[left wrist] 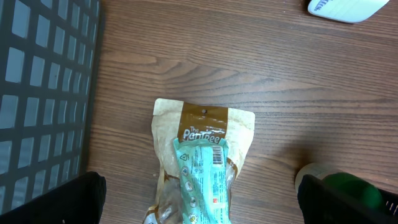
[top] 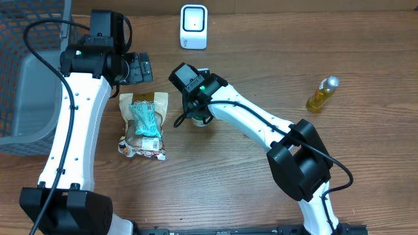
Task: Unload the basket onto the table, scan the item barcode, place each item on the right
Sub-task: 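Lower the right gripper around the green-lidded jar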
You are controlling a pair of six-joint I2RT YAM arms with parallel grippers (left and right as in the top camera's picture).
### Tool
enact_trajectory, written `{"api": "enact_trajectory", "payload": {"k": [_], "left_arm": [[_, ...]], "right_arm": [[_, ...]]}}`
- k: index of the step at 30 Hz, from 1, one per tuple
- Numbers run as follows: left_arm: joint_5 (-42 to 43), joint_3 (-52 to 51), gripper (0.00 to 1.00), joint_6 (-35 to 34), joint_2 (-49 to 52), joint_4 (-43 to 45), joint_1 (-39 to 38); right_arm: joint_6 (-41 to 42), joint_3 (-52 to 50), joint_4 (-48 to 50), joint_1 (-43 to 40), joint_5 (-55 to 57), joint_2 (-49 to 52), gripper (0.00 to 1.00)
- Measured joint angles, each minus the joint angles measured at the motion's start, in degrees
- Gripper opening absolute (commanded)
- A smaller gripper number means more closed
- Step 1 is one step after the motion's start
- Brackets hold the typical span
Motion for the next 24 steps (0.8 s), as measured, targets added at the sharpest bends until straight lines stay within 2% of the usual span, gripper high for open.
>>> {"api": "enact_trajectory", "payload": {"k": [7, 21, 23, 24], "left_arm": [[0.0, 0.0, 0.99, 0.0, 0.0, 0.0, 0.0], [0.0, 0.0, 1.00, 0.0, 0.0, 0.0, 0.0], [0.0, 0.0, 1.00, 0.0, 0.0, 0.0, 0.0], [0.0, 0.0, 1.00, 0.0, 0.0, 0.0, 0.0]], "right_arm": [[0.2, 0.2, -2.3, 0.0, 0.0, 0.0, 0.57], [1.5, 1.0, -8.9, -0.1, -2.6, -0.1, 0.59], [1.7, 1.0, -8.6, -0.1, -2.7, -0.1, 0.74], [1.9, 1.0, -8.4, -0.1, -2.6, -0.1, 0.77]]}}
